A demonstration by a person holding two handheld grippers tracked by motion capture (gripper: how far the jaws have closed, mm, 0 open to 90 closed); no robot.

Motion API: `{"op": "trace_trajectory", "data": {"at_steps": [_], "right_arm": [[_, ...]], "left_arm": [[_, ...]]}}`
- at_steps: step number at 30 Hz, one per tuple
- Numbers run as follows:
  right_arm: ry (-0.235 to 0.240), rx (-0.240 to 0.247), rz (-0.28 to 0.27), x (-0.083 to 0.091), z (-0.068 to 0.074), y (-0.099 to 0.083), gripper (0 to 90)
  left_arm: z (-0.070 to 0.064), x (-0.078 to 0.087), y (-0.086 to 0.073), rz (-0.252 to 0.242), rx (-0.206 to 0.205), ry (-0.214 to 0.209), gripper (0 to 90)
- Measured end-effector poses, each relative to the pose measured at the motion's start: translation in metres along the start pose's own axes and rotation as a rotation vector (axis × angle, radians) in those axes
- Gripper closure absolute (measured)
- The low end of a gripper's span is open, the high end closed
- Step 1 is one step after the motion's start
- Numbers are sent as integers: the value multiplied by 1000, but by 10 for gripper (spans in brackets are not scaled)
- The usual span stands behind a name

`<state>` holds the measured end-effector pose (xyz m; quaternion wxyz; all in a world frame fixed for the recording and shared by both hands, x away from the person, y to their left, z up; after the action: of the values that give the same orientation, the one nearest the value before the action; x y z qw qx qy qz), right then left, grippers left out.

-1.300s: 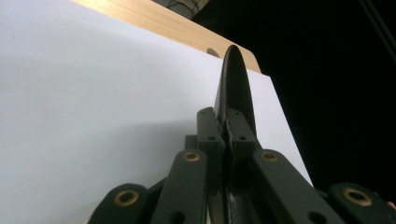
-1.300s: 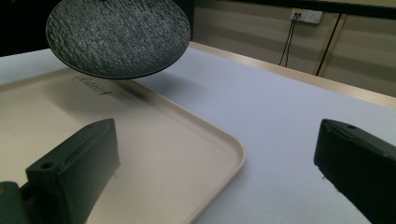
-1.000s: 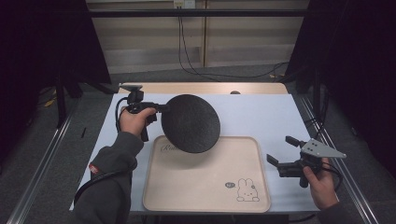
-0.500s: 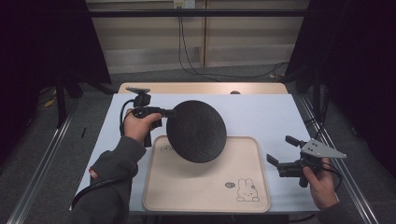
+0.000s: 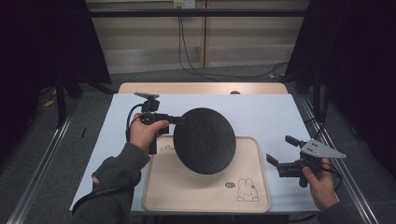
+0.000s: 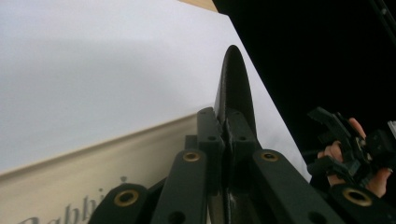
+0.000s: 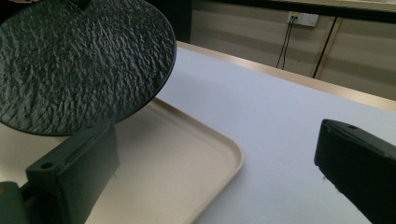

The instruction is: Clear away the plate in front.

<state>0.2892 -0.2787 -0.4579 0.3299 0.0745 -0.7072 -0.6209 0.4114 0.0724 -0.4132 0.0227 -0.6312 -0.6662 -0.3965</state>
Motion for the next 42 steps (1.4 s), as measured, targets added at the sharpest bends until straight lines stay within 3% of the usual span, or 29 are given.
{"op": "trace_trajectory", "data": {"at_steps": [9, 14, 15, 16, 19, 25, 30, 37, 39, 40, 42], "right_arm": [[0, -3, 2, 0, 0, 0, 0], [1, -4, 0, 0, 0, 0, 0], [1, -1, -1, 0, 0, 0, 0], [2, 0, -1, 1, 0, 0, 0], [-4, -6, -5, 0, 0, 1, 0], [1, -3, -3, 0, 0, 0, 0], [-2, -3, -3, 0, 0, 1, 0], [-10, -6, -7, 1, 0, 1, 0], [-3, -4, -5, 1, 0, 1, 0], [-5, -4, -5, 0, 0, 1, 0], [-1, -2, -4, 0, 0, 1, 0]], "left_arm": [[-7, -11, -14, 48, -29, -15, 870], [-7, -17, -24, 66, -20, -25, 870], [-6, -18, -26, 71, -35, -15, 869], [-8, -19, -28, 72, -12, -33, 869], [-7, -22, -34, 90, -27, -32, 869], [-11, -27, -45, 103, -15, -45, 869], [-12, -30, -53, 125, -45, -51, 869], [-14, -35, -64, 136, -21, -60, 867], [-11, -35, -66, 147, -38, -52, 867], [-12, -37, -67, 141, -17, -52, 867], [-10, -37, -67, 142, -16, -56, 867]]}}
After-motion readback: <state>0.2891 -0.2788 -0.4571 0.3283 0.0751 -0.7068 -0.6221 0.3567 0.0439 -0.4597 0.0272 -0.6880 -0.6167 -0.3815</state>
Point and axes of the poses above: each handheld gripper's, and its own axes: x roughly backward along the jaws, y roughly out of its top, z roughly to its left, the point moved 7 cm from there along -x, roughly forward along the jaws, and after that the axes turned 5 degrees about z, right-handed, at the moved point
